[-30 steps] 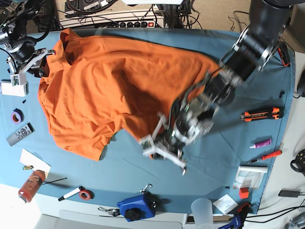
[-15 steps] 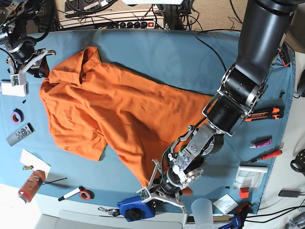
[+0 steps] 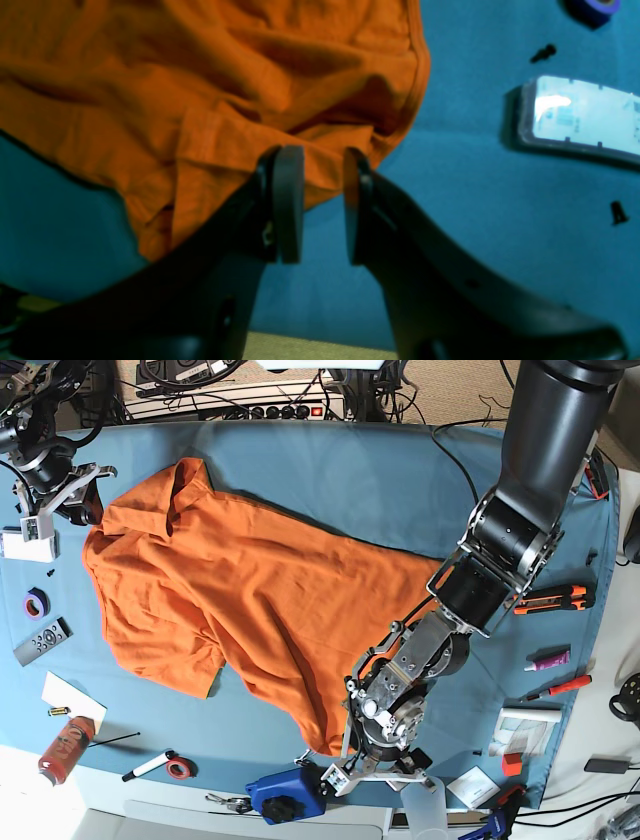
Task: Layout the t-shirt on the table in an organized manner, then fold the t-shirt properly
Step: 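Drag the hem with the left gripper toward the box cutter, straightening the shirt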
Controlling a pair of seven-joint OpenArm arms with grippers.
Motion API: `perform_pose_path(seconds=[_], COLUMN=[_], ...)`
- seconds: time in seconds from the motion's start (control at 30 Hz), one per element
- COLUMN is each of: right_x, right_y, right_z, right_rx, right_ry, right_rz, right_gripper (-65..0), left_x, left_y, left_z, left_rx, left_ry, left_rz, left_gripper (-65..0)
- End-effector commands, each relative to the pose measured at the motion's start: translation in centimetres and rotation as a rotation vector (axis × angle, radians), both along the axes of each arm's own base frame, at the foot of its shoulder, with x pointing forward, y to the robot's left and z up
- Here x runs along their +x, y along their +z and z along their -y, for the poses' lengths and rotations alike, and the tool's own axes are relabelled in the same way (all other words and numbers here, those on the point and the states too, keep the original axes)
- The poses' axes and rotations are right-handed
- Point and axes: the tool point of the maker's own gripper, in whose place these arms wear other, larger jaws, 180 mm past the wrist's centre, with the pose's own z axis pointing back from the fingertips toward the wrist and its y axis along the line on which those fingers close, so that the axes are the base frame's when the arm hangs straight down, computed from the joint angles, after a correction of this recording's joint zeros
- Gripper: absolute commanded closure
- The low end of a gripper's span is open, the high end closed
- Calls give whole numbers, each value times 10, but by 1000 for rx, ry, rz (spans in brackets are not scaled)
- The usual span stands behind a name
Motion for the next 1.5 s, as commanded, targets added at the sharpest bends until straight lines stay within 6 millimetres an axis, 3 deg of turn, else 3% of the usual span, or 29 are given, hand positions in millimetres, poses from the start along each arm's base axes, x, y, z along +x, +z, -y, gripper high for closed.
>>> perform_pose_path(seconds=[0.0,0.17,0.37,0.57,0.7,0.8,1.1,1.37,1.47], right_x=[7,8,9,9,9,9,8,8,8], right_y=[14,15,16,15,15,15,15,15,14], right_z=[2,2,8,9,9,9,9,9,9], right_rx=[-16,-17,-54,-56,-56,-56,-56,-56,-56], right_ry=[11,12,-6,-7,-6,-7,-6,-7,-7], right_rz=[52,58,68,66,66,63,62,60,60], right_gripper=[-143,-143,-142,-142,-142,-143,-142,-142,-142], left_x=[9,-15,-69,-129,-160,-178,-201,-208,-211], left_y=[31,27,6,-39,-73,-86,-89,-125,-129], left_z=[-4,-27,-58,-91,-114,-126,-151,-158,-151], left_rx=[0,-42,-168,-303,-374,-469,-743,-833,-909], left_ry=[17,66,54,9,62,84,81,140,136], left_rz=[63,-12,-144,-325,-425,-468,-505,-592,-619], left_gripper=[-278,-278,-268,-268,-268,-268,-268,-268,-268])
